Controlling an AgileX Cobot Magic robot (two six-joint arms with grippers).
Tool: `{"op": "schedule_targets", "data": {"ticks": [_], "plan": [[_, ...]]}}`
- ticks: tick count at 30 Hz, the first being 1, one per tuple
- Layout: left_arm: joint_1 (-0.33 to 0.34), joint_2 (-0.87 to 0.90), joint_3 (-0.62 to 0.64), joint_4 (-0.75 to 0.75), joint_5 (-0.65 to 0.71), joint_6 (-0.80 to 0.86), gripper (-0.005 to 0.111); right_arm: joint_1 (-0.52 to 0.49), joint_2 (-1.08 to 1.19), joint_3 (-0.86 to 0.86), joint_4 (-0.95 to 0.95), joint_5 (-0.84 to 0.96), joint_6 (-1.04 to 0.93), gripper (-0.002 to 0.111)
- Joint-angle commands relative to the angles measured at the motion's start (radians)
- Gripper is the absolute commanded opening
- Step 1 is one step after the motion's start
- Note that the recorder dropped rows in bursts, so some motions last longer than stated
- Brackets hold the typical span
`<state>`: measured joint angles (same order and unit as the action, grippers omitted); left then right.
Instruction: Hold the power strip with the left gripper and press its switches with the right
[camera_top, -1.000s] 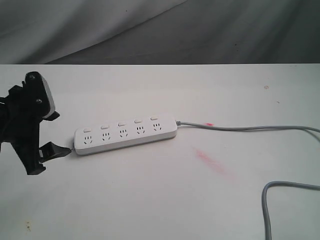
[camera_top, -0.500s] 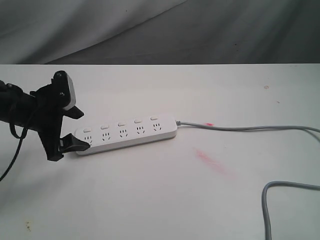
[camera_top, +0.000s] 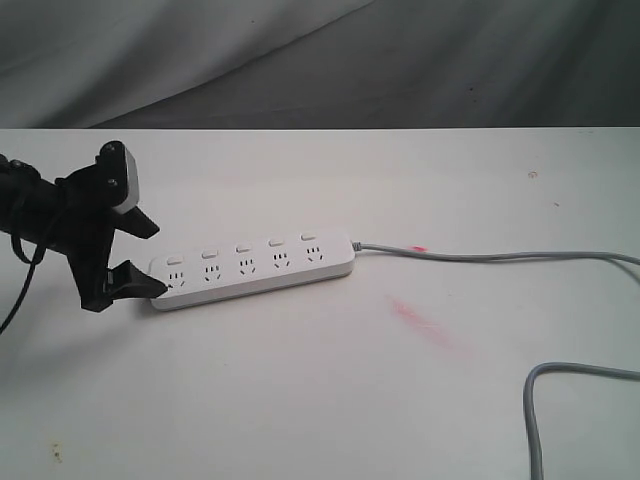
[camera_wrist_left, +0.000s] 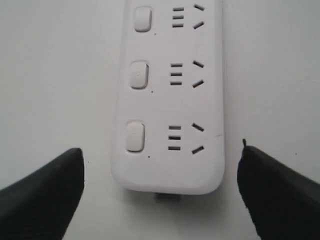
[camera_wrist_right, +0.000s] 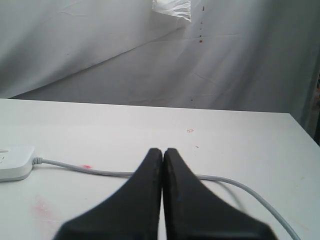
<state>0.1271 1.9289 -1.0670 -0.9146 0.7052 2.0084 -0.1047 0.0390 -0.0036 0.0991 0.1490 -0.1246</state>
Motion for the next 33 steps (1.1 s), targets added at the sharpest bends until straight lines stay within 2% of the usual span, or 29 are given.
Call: {"op": "schedule_targets", "data": {"ticks": [1,10,25,33], "plan": [[0.002,0.04,-0.034,0.012,0.017,-0.015,0.079,-0.006,-0.005,0.004,-0.01,-0.01,0.0,0.0],[0.002,0.114,-0.09,0.031,0.03,-0.038,0.079,-0.006,-0.005,0.004,-0.01,-0.01,0.0,0.0],[0.002,0.178,-0.09,0.041,0.051,-0.065,0.079,-0.006,-0.005,0.004,-0.01,-0.01,-0.002,0.0],[0.002,0.178,-0.09,0.041,0.057,0.003,0.079,-0.006,-0.005,0.004,-0.01,-0.01,0.0,0.0]]}}
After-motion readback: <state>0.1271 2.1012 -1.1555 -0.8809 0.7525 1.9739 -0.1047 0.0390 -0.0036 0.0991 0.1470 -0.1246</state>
